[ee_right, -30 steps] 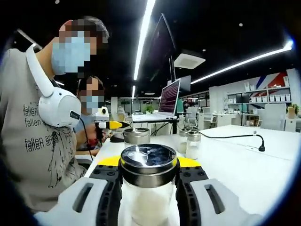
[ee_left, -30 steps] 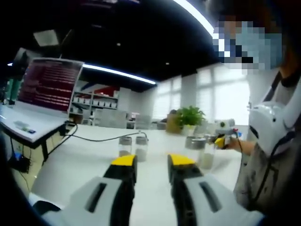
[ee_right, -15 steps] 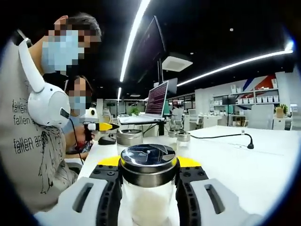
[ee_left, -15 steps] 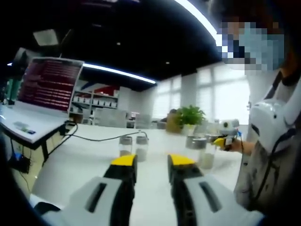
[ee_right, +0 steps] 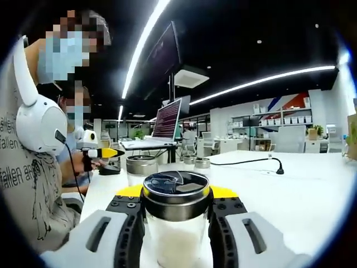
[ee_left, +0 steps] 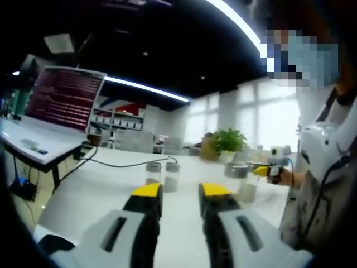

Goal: Rotate the seasoning bottle until the label or dispensing opening points toward the visible target arrow and the bottle remains upright within the marked orientation range

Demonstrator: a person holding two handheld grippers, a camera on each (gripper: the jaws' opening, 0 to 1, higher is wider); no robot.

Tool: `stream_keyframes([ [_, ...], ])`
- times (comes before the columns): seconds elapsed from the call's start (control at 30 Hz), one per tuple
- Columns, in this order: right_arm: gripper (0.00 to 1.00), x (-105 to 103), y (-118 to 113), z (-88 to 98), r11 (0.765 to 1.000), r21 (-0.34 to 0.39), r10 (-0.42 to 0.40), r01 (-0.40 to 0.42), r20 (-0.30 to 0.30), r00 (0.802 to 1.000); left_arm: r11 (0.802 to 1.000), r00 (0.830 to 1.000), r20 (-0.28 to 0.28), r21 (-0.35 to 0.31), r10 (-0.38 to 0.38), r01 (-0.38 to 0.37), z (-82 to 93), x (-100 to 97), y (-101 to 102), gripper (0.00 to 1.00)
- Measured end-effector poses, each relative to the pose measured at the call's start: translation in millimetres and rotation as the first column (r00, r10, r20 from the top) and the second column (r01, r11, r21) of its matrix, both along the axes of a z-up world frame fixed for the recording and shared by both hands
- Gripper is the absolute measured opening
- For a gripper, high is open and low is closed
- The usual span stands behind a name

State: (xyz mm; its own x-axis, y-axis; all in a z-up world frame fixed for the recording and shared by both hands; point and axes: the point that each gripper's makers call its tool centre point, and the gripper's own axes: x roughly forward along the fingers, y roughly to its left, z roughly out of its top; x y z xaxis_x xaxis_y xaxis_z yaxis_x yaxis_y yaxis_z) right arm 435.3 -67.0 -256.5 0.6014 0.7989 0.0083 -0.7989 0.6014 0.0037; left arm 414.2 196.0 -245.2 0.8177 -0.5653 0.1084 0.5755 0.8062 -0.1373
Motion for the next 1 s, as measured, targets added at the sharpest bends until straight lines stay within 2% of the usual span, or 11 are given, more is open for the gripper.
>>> stream_keyframes([
  [0.2,0.42,1.9,-2.5,0.3,0.995,0.006,-0.099,0.099,0.011,0.995,1.000,1.000,-0.004,0.001,0.001,-0.001,-1.5,1.8,1.1,0.27],
  [0.47,0.42,3.0,-4.1,0.2,0.984,-0.006,-0.179,0.179,0.010,0.984,1.000,1.000,-0.004,0.014,-0.004,0.004,-1.8,2.2,-1.8,0.27],
  [0.8,0.43,4.6,-7.4,-0.4,0.977,-0.009,-0.211,0.211,0.000,0.977,1.000,1.000,-0.002,0.012,-0.012,0.012,-0.7,3.0,-4.7,0.27],
  [0.87,0.43,4.3,-7.2,-0.4,0.981,0.012,-0.193,0.193,0.001,0.981,1.000,1.000,-0.002,0.015,-0.017,0.017,-0.4,3.0,-5.2,0.27],
  [0.93,0.45,3.7,-5.2,-1.4,0.985,0.062,-0.156,0.159,-0.047,0.987,1.000,1.000,-0.002,0.019,-0.019,0.019,-0.1,3.1,-5.6,0.27],
  [1.0,0.54,4.3,-5.2,-2.6,0.983,0.136,-0.112,0.124,-0.093,0.989,1.000,1.000,-0.002,0.023,-0.020,0.020,0.2,3.2,-5.4,0.27],
])
